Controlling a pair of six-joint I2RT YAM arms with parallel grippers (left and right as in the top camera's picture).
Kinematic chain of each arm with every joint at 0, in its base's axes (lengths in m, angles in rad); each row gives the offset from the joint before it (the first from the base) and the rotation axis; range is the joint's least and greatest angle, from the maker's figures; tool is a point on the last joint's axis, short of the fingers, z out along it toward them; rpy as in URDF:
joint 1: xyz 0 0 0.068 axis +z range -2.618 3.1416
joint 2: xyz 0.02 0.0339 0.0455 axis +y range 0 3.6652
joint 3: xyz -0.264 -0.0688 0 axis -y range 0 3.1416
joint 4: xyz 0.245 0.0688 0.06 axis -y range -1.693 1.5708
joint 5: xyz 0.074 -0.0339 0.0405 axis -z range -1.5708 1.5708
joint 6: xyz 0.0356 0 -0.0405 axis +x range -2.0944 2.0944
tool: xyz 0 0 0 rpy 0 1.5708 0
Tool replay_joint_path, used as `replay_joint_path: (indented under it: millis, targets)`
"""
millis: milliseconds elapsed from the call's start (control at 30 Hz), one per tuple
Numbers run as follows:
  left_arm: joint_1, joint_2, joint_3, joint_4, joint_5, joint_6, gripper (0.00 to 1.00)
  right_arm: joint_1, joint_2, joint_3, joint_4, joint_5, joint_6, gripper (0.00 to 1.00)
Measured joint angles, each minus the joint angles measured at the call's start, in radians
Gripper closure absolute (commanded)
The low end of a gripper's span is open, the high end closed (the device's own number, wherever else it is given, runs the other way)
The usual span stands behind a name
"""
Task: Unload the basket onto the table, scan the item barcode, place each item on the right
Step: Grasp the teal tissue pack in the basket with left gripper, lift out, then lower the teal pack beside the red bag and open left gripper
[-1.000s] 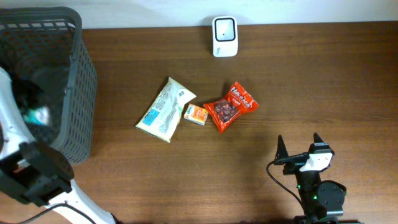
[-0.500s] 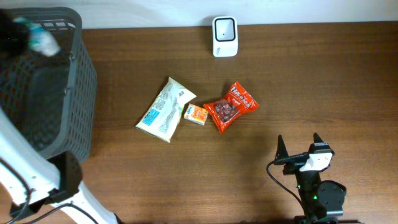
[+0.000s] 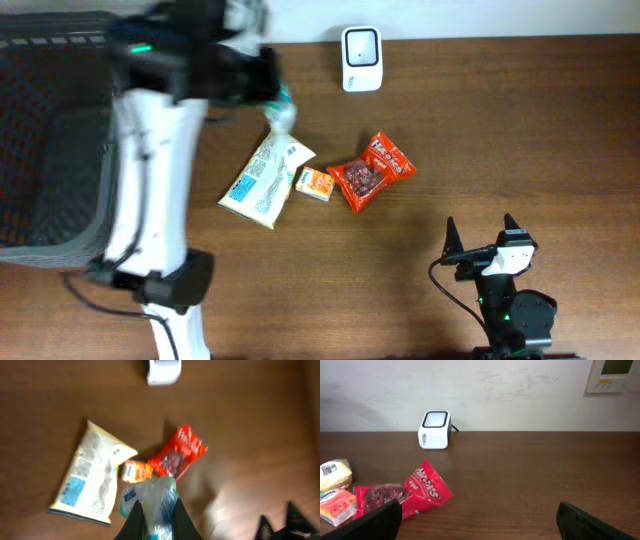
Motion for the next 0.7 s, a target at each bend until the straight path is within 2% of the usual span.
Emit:
replay_joint_path:
  millis: [133,300,333,400,433,467,500,567,700]
  targets:
    - [-0.121,0.046,-0.266,0.198,-0.047,0.003,0.95,0.000,0.000,0.000,0.000,0.000,0.000,0.02]
    - [-0.195,0.121,-0.488,0.380,-0.093,0.003,0.88,0.000,0.000,0.000,0.000,0.000,0.000,0.02]
    - [-0.199,0.132,-0.512,0.401,-0.101,0.003,0.82,0.000,0.000,0.000,0.000,0.000,0.000,0.02]
    - [-0.202,0.148,-0.544,0.426,-0.113,0.007,0.63,0.000,0.000,0.000,0.000,0.000,0.000,0.02]
    - [-0.203,0.151,-0.558,0.436,-0.119,0.006,0.52,0.000,0.000,0.000,0.000,0.000,0.000,0.02]
    - [-0.203,0.152,-0.567,0.438,-0.122,0.010,0.35,0.000,0.000,0.000,0.000,0.000,0.000,0.02]
    - [-0.203,0.152,-0.569,0.440,-0.126,0.014,0.24,0.000,0.000,0.000,0.000,0.000,0.000,0.02]
    - [-0.202,0.152,-0.569,0.455,-0.131,0.010,0.09,0.000,0.000,0.000,0.000,0.000,0.000,0.02]
    - [-0.202,0.152,-0.569,0.459,-0.136,0.010,0.06,0.000,0.000,0.000,0.000,0.000,0.000,0.02]
